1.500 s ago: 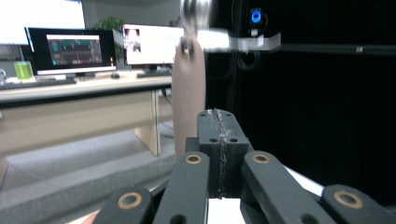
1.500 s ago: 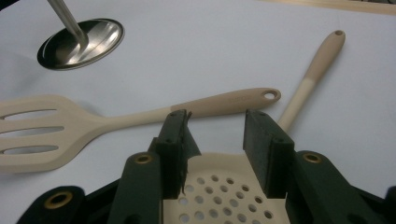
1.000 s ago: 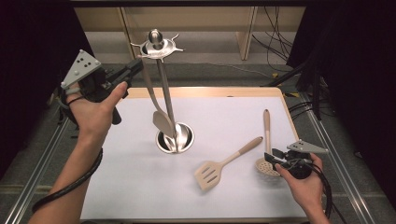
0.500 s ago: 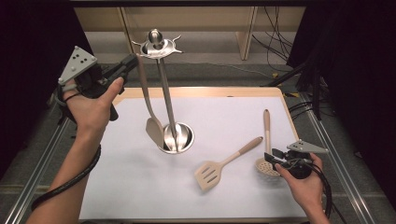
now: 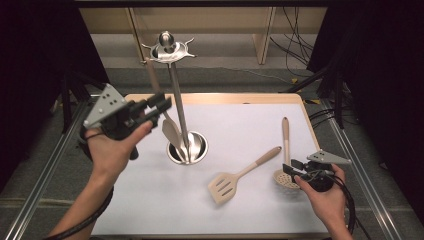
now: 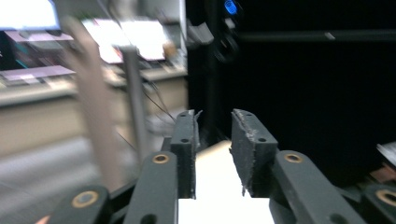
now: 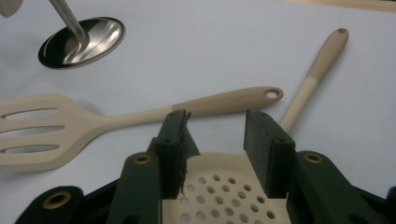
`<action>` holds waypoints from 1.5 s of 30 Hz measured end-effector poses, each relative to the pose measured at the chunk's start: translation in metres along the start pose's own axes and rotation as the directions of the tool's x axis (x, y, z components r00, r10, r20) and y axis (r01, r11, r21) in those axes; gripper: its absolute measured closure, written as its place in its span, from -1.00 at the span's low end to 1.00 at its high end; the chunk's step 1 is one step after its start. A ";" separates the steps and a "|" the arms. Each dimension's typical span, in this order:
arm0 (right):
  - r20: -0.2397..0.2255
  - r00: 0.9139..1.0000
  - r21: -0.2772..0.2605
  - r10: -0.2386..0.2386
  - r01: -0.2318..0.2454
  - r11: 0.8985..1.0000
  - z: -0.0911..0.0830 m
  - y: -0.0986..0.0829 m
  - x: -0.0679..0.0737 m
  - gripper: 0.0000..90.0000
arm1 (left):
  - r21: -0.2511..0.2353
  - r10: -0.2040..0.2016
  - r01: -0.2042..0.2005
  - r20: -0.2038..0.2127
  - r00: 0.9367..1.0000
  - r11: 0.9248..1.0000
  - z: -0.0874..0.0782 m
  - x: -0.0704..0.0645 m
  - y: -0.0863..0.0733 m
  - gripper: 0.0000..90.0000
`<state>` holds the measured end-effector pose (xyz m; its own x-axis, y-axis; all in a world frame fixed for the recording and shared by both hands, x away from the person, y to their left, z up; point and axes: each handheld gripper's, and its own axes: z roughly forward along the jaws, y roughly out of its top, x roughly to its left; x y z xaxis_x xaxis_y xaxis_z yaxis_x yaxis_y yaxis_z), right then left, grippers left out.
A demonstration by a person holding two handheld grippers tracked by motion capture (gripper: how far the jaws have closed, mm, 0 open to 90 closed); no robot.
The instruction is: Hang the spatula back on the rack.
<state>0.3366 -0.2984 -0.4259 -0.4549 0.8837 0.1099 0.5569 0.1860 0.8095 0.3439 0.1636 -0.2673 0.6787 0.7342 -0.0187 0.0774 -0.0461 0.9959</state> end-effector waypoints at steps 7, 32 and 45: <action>-0.010 1.000 -0.003 0.029 -0.029 1.000 0.002 -0.001 0.003 0.33 | 0.253 -0.053 0.029 0.089 0.995 0.967 0.019 -0.014 -0.061 0.30; -0.018 1.000 0.004 -0.001 0.001 1.000 0.003 -0.001 0.000 0.31 | 0.646 -0.210 0.023 0.213 0.954 0.763 0.080 -0.047 -0.160 0.09; -0.004 1.000 0.027 0.030 -0.030 0.999 0.002 -0.001 0.004 0.30 | 0.710 -0.275 0.060 0.193 0.942 0.702 0.095 -0.056 -0.182 0.10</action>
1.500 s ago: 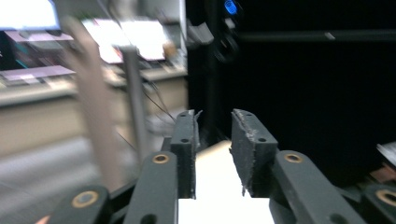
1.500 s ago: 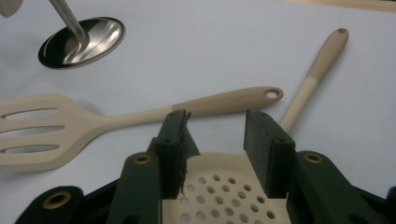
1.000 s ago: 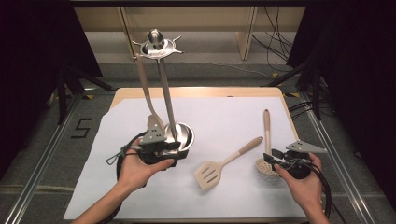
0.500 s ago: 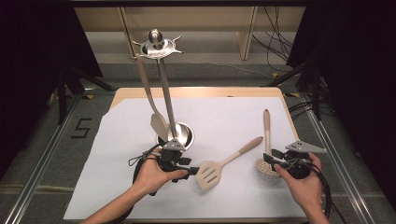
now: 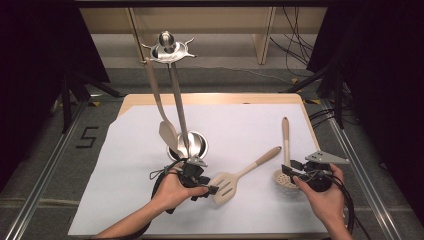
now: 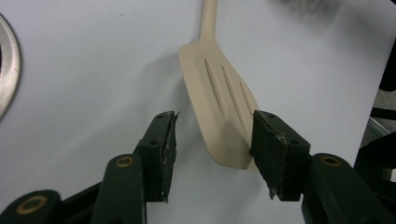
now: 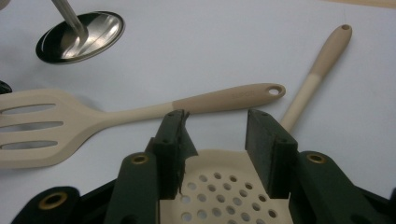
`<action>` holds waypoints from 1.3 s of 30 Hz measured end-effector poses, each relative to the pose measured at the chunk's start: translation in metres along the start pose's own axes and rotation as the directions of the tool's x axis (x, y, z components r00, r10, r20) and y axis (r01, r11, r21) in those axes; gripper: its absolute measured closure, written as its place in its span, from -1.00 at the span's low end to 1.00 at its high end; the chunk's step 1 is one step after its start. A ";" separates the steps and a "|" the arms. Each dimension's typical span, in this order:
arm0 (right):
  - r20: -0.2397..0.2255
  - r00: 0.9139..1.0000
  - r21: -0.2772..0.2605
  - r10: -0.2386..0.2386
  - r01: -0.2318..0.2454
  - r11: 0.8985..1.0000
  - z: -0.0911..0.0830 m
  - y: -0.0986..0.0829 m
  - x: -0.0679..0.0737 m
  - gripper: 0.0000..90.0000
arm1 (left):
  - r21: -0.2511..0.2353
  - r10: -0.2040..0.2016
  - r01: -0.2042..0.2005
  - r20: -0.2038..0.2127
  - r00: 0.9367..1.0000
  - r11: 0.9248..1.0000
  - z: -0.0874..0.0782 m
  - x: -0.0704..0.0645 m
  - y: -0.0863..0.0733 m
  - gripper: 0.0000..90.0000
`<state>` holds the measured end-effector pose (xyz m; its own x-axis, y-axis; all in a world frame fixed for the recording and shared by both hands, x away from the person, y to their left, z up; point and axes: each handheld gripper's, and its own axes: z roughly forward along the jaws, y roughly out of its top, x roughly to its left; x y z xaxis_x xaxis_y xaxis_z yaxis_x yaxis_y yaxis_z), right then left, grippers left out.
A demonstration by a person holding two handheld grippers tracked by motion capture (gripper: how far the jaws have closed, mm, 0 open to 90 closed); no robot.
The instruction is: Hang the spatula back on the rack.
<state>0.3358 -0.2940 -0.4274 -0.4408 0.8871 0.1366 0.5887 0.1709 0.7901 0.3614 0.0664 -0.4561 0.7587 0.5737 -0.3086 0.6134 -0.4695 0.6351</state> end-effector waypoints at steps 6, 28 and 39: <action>-0.014 1.000 -0.009 -0.026 0.026 1.000 0.001 0.000 -0.003 0.30 | 0.023 -0.040 0.040 0.022 0.999 0.999 0.007 -0.002 0.001 0.15; -0.009 1.000 -0.003 -0.029 0.029 1.000 0.001 0.000 -0.002 0.29 | 0.015 -0.164 0.164 0.089 0.982 0.986 -0.021 0.007 0.001 0.85; 0.006 0.999 0.000 -0.034 0.034 0.999 0.000 0.000 0.000 0.29 | 0.011 -0.295 0.297 0.146 0.944 0.955 -0.073 0.038 -0.045 0.90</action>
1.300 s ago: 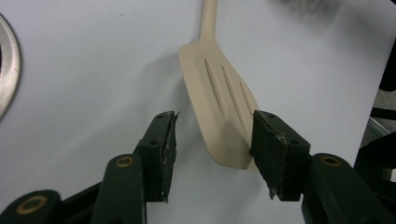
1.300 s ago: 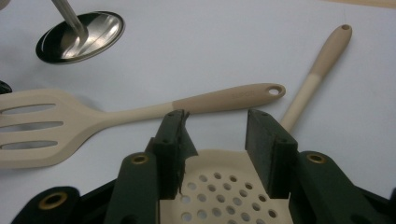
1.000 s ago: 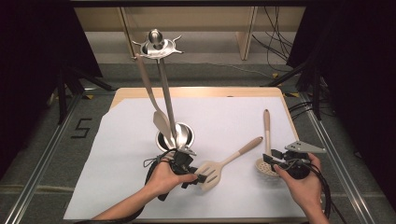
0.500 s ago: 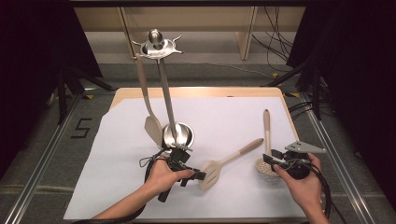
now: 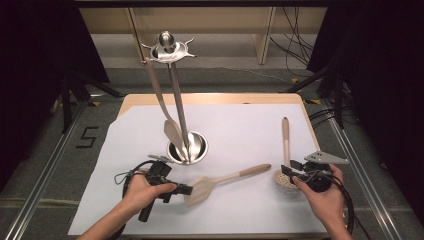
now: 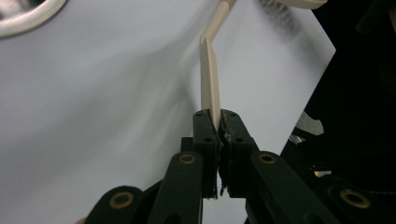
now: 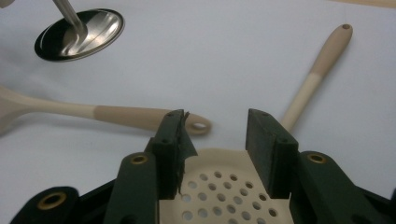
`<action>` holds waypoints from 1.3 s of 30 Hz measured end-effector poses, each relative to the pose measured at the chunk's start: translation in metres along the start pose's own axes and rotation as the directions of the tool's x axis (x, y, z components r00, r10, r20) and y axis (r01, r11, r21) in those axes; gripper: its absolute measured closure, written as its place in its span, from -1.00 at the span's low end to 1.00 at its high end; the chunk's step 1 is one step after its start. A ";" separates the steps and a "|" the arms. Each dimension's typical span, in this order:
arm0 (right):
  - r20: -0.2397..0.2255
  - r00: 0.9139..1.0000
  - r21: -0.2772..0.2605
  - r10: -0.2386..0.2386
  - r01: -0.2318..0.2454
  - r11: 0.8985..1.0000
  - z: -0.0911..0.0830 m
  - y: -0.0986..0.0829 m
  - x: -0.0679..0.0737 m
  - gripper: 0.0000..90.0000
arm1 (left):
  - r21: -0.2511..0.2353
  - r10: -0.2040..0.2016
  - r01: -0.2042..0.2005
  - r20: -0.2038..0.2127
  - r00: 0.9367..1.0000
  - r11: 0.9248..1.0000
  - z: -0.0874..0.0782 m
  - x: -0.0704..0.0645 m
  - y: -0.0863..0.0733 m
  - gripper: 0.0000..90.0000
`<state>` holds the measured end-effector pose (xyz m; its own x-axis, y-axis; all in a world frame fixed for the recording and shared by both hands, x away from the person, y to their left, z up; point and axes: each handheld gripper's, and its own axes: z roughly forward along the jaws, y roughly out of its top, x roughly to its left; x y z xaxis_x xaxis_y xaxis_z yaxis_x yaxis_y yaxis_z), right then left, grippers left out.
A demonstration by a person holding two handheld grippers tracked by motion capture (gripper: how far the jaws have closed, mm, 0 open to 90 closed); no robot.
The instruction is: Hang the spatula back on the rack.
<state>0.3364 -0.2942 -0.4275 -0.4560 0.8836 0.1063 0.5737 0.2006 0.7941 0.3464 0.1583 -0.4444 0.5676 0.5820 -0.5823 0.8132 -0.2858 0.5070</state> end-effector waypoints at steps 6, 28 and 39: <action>-0.013 1.000 -0.010 0.001 -0.002 1.000 0.002 0.000 0.000 0.29 | 0.042 -0.108 0.107 0.014 0.994 0.993 -0.027 0.018 -0.016 0.90; 0.013 1.000 -0.004 -0.018 0.018 1.000 0.001 0.000 -0.001 0.29 | 0.067 0.225 -0.215 -0.362 0.905 0.974 -0.055 0.029 -0.019 0.11; 0.006 1.000 0.007 -0.015 0.015 1.000 0.001 0.000 -0.001 0.28 | 0.149 0.430 -0.404 -0.316 0.846 0.903 -0.011 -0.008 0.008 0.12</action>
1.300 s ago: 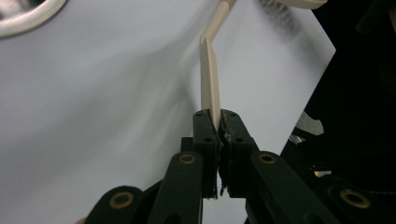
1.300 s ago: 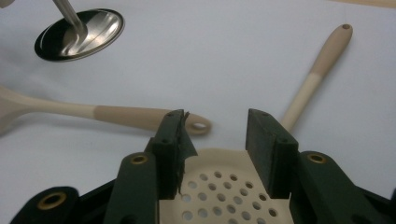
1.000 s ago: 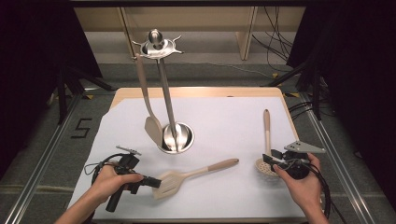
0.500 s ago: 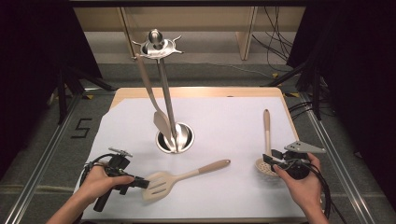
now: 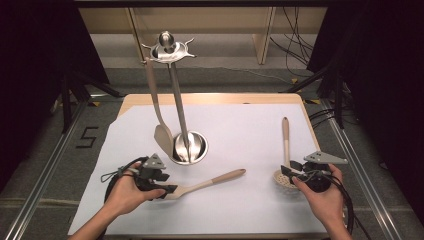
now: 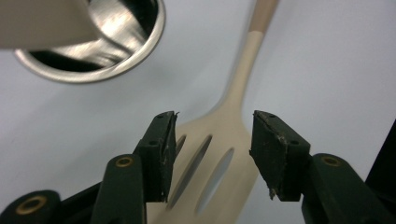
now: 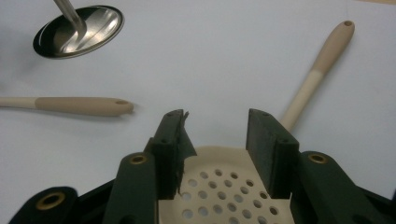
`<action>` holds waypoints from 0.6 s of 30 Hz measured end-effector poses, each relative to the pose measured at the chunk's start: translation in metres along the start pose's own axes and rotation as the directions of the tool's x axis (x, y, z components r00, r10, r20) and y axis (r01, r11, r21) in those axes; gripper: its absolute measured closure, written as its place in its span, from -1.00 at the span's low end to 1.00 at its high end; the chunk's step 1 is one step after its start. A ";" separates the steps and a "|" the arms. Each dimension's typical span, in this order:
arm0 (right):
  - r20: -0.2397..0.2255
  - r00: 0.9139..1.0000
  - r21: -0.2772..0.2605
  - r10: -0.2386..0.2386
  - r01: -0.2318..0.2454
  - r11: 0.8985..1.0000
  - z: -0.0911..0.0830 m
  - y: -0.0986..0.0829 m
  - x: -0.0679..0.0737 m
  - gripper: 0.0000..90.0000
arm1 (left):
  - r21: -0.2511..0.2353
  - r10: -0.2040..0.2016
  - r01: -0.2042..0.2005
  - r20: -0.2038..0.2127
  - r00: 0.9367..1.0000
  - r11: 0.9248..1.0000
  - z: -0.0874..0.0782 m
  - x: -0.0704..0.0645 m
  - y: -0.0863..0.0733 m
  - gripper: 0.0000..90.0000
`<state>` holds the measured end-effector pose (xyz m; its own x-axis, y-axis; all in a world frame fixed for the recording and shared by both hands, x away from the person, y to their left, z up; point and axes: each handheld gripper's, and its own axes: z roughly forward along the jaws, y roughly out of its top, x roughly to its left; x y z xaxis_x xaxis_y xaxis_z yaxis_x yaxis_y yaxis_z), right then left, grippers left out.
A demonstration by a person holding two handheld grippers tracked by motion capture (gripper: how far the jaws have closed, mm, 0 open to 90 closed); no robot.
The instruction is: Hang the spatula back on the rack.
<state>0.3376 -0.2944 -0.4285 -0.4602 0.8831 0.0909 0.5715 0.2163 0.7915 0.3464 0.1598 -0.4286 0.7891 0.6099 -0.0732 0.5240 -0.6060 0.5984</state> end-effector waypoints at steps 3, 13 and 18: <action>0.000 1.000 0.000 0.001 -0.001 1.000 0.000 0.000 0.000 0.28 | 0.022 0.018 -0.018 0.016 1.000 1.000 0.009 -0.003 0.007 0.14; -0.007 1.000 0.012 0.008 -0.008 1.000 0.001 -0.001 0.000 0.27 | 0.103 0.059 -0.073 0.127 0.990 0.992 0.047 -0.011 0.043 0.20; -0.028 0.998 0.017 0.051 -0.051 0.999 0.002 -0.002 0.003 0.27 | 0.135 0.050 -0.069 0.139 0.989 0.988 0.062 -0.013 0.049 0.28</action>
<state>0.3371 -0.2914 -0.4309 -0.4490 0.8811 0.1484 0.6058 0.1781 0.7754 0.3821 0.0907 -0.4472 0.8512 0.5019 -0.1534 0.5068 -0.7103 0.4885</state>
